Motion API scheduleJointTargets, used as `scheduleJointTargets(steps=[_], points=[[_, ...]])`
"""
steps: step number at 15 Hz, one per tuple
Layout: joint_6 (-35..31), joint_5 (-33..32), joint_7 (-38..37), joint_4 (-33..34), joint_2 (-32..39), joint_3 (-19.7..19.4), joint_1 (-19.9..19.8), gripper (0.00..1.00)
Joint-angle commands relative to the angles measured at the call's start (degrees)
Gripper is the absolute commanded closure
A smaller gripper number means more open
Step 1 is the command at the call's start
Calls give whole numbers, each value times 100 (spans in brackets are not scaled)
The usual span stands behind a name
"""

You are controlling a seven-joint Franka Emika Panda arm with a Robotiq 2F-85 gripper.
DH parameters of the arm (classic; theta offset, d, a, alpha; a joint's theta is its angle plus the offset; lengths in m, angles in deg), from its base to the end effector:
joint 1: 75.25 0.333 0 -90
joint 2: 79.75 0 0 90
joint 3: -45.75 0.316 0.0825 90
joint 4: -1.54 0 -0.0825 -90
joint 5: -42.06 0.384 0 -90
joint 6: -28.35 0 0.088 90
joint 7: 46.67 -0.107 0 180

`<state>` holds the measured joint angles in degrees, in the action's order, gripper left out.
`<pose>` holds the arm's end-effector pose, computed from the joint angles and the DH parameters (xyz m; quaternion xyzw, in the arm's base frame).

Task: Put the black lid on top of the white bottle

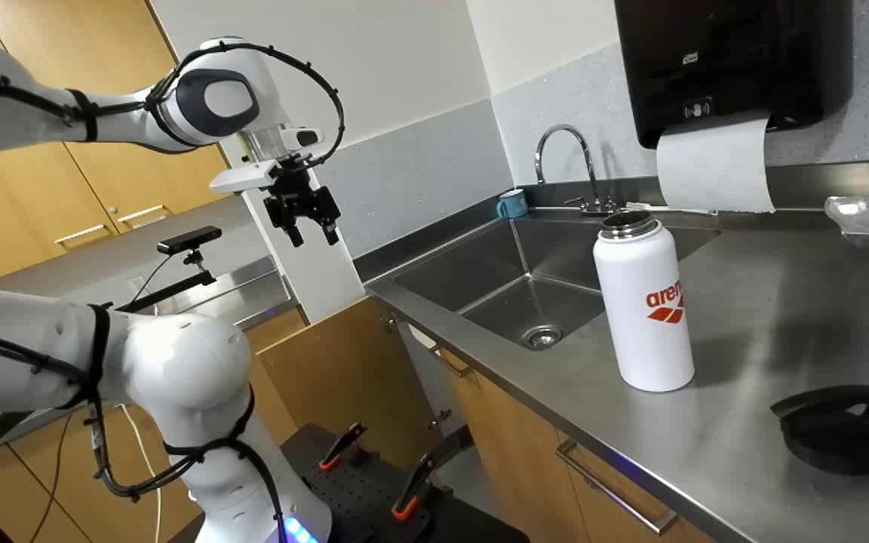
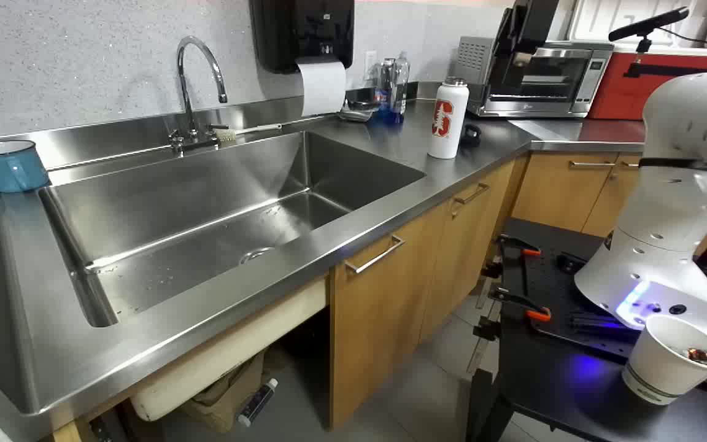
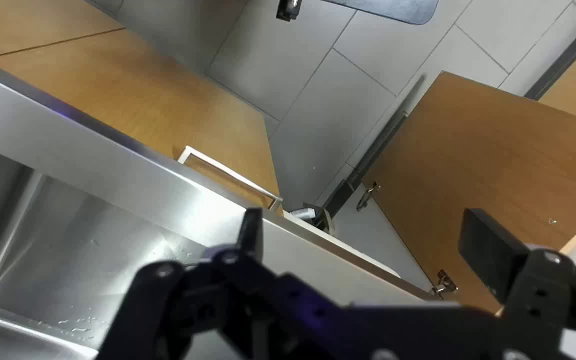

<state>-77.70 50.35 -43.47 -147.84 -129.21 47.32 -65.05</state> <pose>0.2963 0.0743 0.5197 -0.9907 -0.1095 -0.0491 0.0636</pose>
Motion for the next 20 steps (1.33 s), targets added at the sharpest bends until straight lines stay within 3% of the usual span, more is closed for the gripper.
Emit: scheduleJointTargets(steps=[1,7,15,20], points=[[24,50,51,16,3,59,-83,0],[142,-106,-100,-8,-106,66,-257,0],[1201,-1185,-537,-266,-927,-789,-1876,0],[695,-2153,-559,-529,-763,-1784,-3025,0]])
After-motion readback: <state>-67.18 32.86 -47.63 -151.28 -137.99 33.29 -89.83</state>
